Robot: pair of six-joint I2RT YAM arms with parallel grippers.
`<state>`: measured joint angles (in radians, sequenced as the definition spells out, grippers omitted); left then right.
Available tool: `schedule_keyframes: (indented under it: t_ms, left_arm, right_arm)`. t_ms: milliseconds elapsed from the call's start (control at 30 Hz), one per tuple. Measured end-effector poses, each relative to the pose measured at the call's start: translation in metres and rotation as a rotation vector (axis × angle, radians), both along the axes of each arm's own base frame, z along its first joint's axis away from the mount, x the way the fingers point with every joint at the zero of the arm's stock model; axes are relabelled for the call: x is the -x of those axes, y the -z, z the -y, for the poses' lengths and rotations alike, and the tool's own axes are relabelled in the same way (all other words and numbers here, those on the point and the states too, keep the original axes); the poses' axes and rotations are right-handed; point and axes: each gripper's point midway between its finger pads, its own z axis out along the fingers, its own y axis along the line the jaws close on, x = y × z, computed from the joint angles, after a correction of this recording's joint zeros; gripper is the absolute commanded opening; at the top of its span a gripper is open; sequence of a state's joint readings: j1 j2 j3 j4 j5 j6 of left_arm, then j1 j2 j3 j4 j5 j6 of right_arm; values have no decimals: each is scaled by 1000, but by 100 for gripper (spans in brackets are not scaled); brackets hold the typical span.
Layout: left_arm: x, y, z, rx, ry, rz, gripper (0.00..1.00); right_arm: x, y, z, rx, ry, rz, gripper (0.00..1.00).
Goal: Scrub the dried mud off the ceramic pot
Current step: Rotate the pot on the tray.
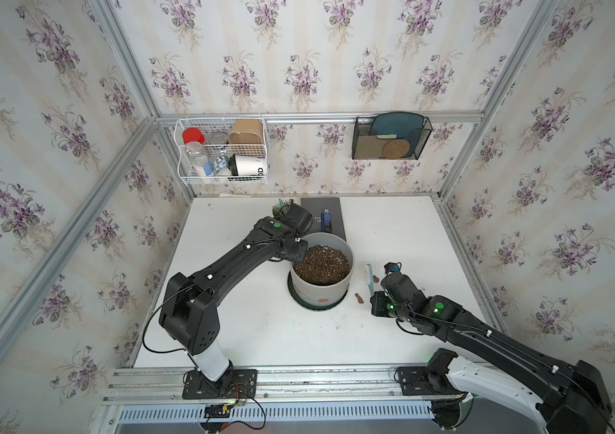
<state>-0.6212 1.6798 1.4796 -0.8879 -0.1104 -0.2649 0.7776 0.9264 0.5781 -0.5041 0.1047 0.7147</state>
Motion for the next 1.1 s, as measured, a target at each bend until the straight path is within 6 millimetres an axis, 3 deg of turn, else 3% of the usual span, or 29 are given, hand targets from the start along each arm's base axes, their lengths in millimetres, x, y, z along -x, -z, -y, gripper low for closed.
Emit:
schedule_keyframes:
  t_ms: [133,300,567,767,900,1000,1100]
  left_arm:
    - [0,1,3,34,-15,-13,26]
    - [-17,-8,10,76,-23,11,34]
    - [-35,-5,24,100,9,22,35]
    - [-35,-1,21,94,16,22,27]
    - [-29,-1,17,85,38,22,18]
    - [-22,1,14,72,62,8,5]
    - [-22,1,10,72,21,11,1]
  right_arm:
    - [2,3,-2,-7,-10,-15,0]
    - [3,3,-4,-20,-18,-18,0]
    - [7,7,-4,-27,-25,-26,0]
    - [6,6,-5,-46,-18,-20,0]
    - [7,12,-3,-58,-10,-39,0]
    - [5,18,-2,-71,1,-63,0]
    - [4,23,-4,-74,0,-84,0]
